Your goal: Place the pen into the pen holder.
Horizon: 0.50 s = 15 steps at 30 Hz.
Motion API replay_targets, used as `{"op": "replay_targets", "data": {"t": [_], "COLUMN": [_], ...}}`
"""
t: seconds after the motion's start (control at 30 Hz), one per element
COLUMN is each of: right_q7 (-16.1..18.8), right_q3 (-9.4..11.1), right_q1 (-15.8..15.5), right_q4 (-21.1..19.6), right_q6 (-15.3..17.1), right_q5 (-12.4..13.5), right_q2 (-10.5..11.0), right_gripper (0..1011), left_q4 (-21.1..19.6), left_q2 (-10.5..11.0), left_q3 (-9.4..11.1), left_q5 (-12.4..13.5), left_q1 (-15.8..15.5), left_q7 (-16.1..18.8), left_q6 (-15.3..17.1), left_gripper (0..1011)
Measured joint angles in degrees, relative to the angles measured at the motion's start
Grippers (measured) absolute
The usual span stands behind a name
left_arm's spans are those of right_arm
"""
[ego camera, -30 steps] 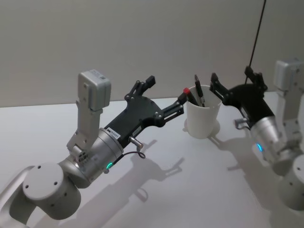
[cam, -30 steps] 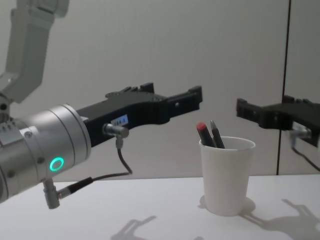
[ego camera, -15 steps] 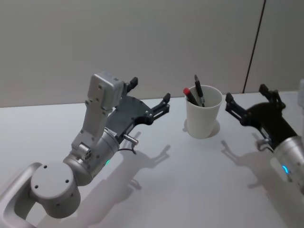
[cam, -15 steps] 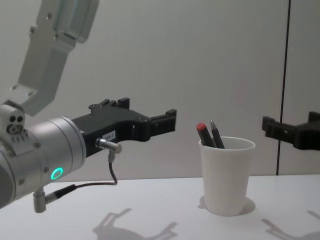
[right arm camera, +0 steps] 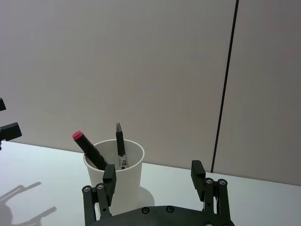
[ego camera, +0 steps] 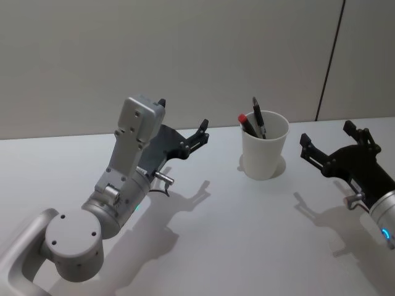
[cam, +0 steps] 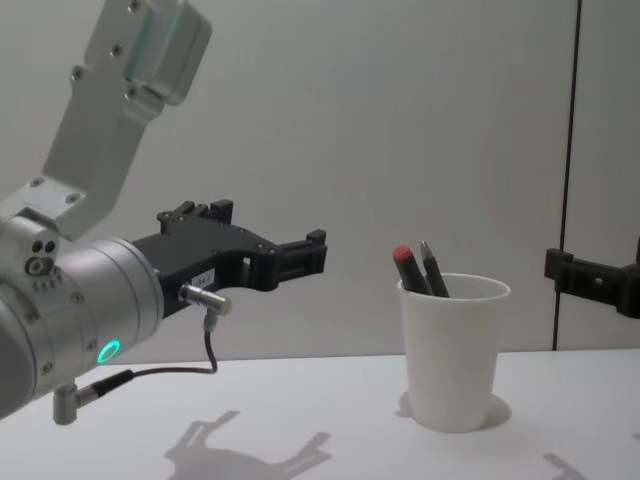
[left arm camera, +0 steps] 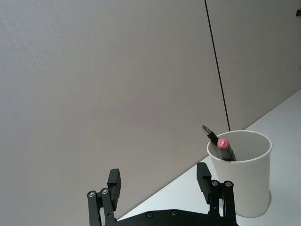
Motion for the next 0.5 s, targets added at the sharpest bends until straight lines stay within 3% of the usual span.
{"op": "replay_targets", "data": {"t": [0.5], "right_q7": [0.0], "right_q3": [0.0], "right_q1": [0.0], "right_q4": [0.0], "right_q6": [0.0], "right_q5": [0.0], "right_q2": [0.0], "right_gripper": [1001], "left_q4": [0.0], "left_q2": [0.0], "left_q3": [0.0], "left_q5": [0.0], "left_q1": [0.0], "left_q7": [0.1], "left_q6": [0.0], "left_gripper": [1001]}}
